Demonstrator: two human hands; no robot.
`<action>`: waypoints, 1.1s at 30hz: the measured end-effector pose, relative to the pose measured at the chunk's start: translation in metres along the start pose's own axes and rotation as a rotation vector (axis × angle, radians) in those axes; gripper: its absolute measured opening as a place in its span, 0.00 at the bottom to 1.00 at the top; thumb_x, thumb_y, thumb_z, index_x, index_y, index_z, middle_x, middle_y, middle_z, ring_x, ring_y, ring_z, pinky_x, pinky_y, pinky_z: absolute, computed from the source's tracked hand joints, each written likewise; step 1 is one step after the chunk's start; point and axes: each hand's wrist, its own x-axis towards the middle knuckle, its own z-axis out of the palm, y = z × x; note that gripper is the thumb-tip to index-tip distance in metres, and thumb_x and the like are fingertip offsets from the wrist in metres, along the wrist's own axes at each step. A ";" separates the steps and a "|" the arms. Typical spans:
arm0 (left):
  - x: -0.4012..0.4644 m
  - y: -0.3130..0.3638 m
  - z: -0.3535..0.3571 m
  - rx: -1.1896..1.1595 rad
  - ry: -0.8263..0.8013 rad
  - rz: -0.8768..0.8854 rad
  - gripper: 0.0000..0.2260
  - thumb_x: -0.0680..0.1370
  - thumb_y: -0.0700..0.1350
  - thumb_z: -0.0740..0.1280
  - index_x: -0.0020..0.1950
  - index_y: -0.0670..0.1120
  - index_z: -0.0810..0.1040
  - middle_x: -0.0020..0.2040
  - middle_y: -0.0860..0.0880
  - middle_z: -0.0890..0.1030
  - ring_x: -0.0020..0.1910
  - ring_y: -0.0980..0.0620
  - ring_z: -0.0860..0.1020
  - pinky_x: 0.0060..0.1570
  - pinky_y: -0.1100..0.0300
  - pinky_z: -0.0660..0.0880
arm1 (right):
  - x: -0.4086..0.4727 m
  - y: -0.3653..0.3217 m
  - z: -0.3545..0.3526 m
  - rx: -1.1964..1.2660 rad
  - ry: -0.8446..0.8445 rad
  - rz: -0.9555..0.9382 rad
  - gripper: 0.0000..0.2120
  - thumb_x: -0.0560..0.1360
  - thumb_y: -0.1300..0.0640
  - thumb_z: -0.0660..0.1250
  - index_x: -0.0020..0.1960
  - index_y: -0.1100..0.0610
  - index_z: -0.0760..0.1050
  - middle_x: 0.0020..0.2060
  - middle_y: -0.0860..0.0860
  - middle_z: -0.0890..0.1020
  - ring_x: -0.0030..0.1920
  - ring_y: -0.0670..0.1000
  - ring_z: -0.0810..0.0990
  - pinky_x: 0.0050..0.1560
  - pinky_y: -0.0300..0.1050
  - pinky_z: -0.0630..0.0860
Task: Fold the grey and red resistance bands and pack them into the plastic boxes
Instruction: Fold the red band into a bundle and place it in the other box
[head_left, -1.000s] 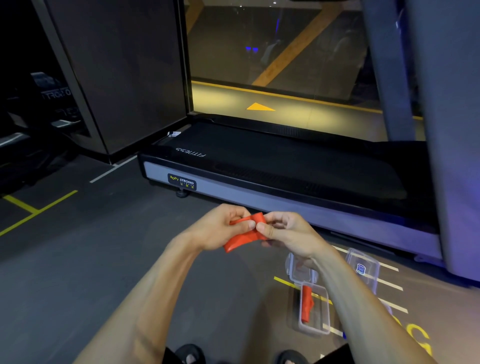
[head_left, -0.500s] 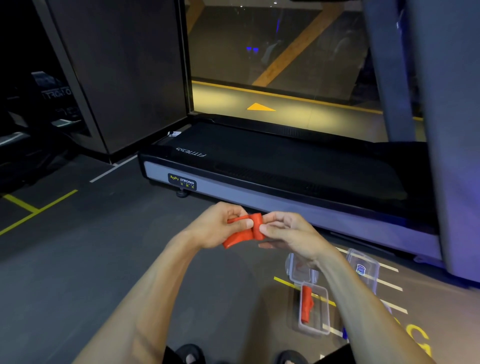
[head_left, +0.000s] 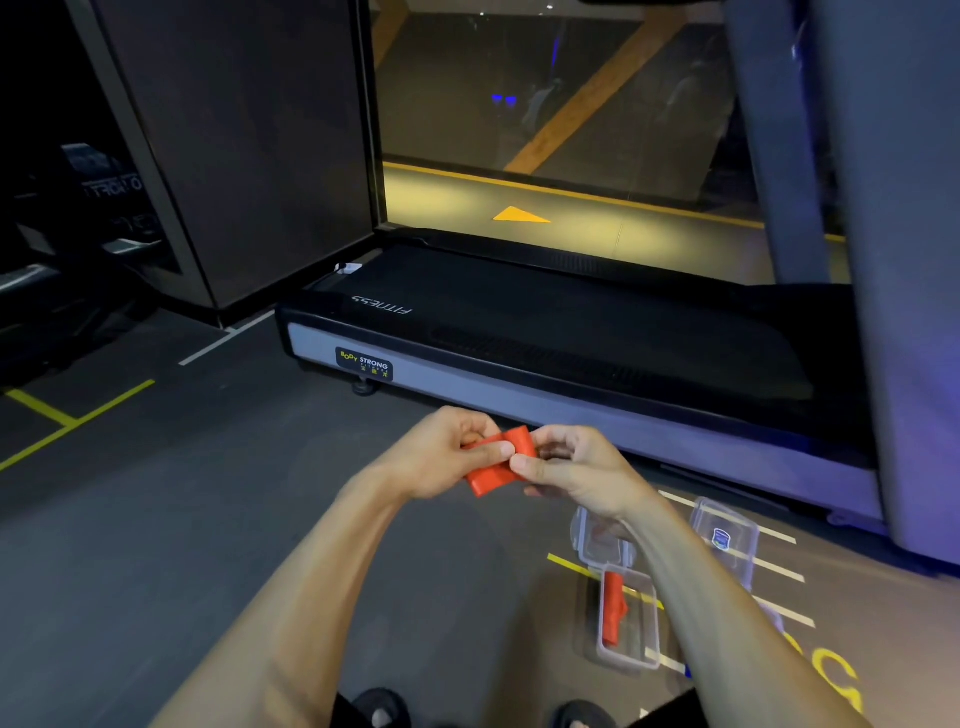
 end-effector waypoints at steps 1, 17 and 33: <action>0.000 0.000 0.000 0.001 -0.005 0.002 0.09 0.82 0.42 0.69 0.42 0.44 0.77 0.28 0.57 0.75 0.27 0.62 0.68 0.29 0.69 0.65 | 0.000 0.000 0.000 -0.008 -0.004 -0.001 0.11 0.73 0.60 0.77 0.52 0.62 0.81 0.47 0.56 0.85 0.48 0.51 0.83 0.52 0.49 0.83; 0.007 -0.005 0.008 0.031 0.013 -0.071 0.09 0.81 0.46 0.70 0.42 0.47 0.79 0.30 0.54 0.79 0.27 0.57 0.72 0.31 0.64 0.69 | -0.012 -0.003 -0.011 0.028 0.046 0.010 0.13 0.74 0.64 0.76 0.55 0.67 0.76 0.49 0.66 0.84 0.48 0.58 0.86 0.55 0.55 0.84; 0.005 0.023 0.038 -0.072 -0.116 -0.015 0.10 0.82 0.51 0.68 0.50 0.45 0.83 0.39 0.49 0.85 0.34 0.54 0.77 0.43 0.55 0.73 | -0.046 0.005 -0.026 -0.084 0.115 -0.110 0.17 0.69 0.65 0.80 0.48 0.56 0.73 0.44 0.57 0.81 0.40 0.57 0.80 0.39 0.52 0.73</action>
